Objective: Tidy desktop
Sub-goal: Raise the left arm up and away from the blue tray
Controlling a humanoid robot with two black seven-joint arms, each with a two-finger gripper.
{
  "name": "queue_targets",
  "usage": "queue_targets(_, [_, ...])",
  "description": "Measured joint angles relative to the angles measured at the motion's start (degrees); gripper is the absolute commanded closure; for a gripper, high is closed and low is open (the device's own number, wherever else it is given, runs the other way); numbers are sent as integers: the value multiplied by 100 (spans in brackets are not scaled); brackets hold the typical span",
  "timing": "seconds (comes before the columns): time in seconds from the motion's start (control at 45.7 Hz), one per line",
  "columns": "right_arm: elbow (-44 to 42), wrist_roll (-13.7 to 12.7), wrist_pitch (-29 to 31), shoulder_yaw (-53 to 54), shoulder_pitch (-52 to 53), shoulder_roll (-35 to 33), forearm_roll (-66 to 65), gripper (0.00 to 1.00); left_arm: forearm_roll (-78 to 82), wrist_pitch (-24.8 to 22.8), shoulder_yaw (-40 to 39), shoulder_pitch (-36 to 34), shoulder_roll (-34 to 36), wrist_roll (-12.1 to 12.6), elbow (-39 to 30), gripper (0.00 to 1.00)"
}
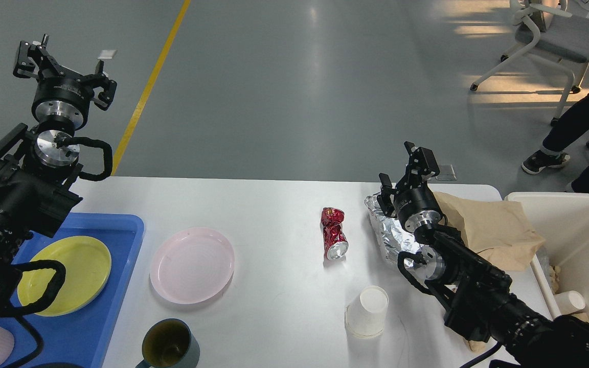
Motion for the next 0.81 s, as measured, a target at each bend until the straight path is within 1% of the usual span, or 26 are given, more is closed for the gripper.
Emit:
queue_targets(0.11, [0, 0, 0, 0, 0, 0, 0, 0, 0, -162, -11, 127, -144, -44, -6, 3])
queue_targets(0.263, [0, 0, 0, 0, 0, 0, 0, 0, 1, -675, 8, 218, -227, 11, -9, 3])
queue_targets(0.46, [0, 0, 0, 0, 0, 0, 0, 0, 26, -920, 52, 206, -207, -35, -13, 3])
queue_targets(0.635, [0, 0, 0, 0, 0, 0, 0, 0, 60, -916, 280, 161, -165, -30, 49, 3])
queue_targets(0.81, [0, 0, 0, 0, 0, 1, 0, 0, 69, -621, 414, 141, -142, 12, 98, 3])
